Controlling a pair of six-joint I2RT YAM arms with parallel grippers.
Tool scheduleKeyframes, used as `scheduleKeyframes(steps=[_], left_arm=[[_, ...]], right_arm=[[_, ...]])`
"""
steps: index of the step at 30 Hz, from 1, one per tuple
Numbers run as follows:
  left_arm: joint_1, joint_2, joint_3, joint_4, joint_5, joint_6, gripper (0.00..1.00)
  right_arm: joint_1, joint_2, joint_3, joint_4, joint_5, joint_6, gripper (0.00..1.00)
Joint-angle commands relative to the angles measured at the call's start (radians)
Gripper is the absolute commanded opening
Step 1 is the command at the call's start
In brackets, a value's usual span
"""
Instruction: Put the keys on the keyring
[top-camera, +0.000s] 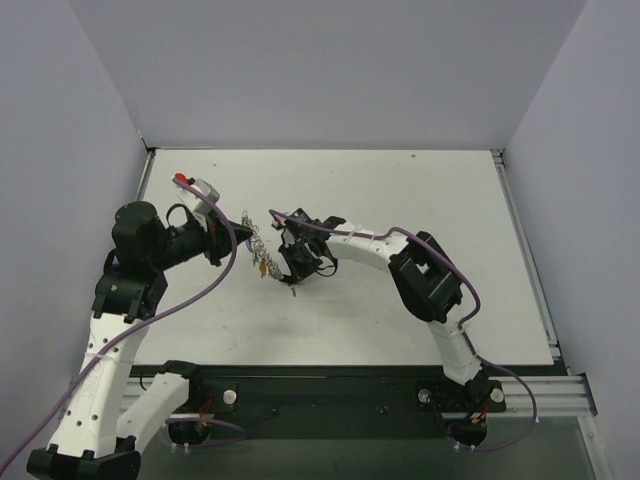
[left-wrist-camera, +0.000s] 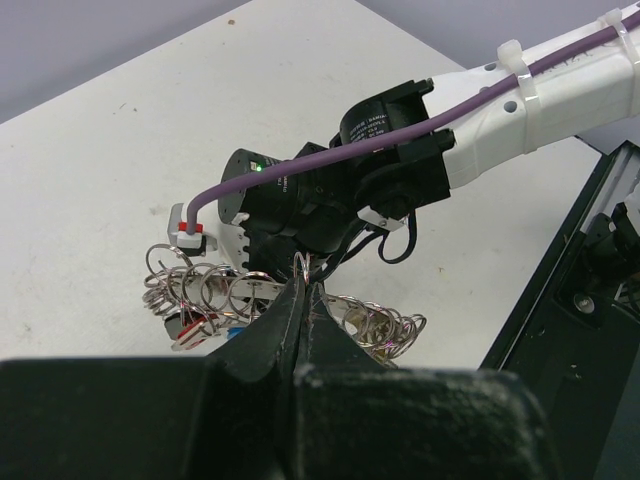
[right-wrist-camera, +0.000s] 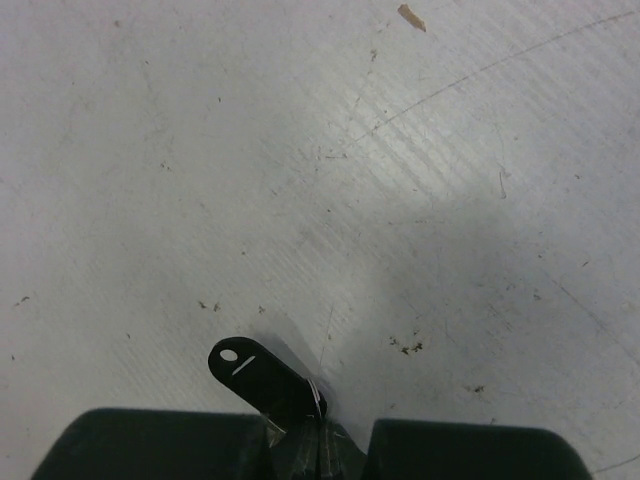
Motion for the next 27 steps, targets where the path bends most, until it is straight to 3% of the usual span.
scheduleKeyframes(steps=[1,15,21,22,24,27], left_arm=[[0.007,-0.025,0.031,0.070,0.001,0.004,0.00],[0.006,-0.054,-0.003,0.080,0.026,0.012,0.00],[0.001,-0.065,-0.029,0.083,0.034,0.015,0.00],[0.003,-0.065,-0.031,0.083,0.035,0.015,0.00],[0.001,-0.064,-0.031,0.081,0.034,0.013,0.00],[-0.002,-0.062,-0.034,0.083,0.035,0.013,0.00]], right_arm=[[0.011,-0.023,-0.036,-0.060,0.037,0.004,0.00],[-0.005,-0.315,-0.148,-0.020,0.055,0.018,0.00],[-0.028,-0.330,-0.185,0.000,0.032,0.019,0.00],[-0.029,-0.321,-0.185,0.002,0.027,0.025,0.07],[-0.041,-0.280,-0.165,-0.004,0.012,0.047,0.34],[-0.041,-0.220,-0.122,-0.044,0.029,0.082,0.43]])
